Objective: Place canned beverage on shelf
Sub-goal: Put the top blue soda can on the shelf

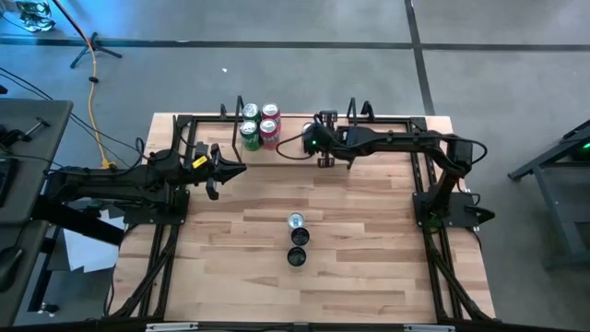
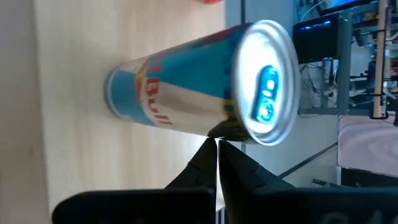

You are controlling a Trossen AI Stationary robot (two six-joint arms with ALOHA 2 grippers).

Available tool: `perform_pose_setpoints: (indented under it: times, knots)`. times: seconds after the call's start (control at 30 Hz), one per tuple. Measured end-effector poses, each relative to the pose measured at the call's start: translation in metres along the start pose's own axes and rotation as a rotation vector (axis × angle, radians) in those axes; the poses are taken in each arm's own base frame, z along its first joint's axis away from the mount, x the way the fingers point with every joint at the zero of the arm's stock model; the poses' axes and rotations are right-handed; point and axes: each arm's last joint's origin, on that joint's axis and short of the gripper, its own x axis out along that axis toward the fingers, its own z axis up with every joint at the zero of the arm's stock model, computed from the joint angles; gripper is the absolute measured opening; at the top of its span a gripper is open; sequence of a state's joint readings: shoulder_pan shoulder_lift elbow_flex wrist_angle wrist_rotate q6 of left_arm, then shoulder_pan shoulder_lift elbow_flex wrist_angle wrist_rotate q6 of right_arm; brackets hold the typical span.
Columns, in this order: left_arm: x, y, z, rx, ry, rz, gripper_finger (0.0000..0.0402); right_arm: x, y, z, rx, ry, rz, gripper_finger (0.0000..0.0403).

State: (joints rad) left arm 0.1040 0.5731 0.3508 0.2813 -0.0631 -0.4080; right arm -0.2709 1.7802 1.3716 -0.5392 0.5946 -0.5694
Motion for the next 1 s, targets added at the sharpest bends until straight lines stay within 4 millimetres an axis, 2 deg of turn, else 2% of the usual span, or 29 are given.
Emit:
perform_pose_setpoints:
  times: [0.23,0.53,0.77,1.0]
  knots:
    - [0.0,0.0,0.0,0.0,0.0,0.0,0.0,0.003,-0.009,0.004,0.059,-0.052,-0.039,0.0]
    - [0.0,0.0,0.0,-0.001,0.0,0.0,0.0,0.009,-0.01,0.006,0.085,-0.062,-0.062,0.0]
    - [0.0,0.0,0.0,-0.001,0.001,0.0,0.0,-0.011,-0.023,-0.005,0.093,-0.037,-0.077,0.0]
    - [0.0,0.0,0.0,-0.001,0.001,0.0,0.0,-0.018,-0.016,-0.019,0.179,0.03,0.058,0.0]
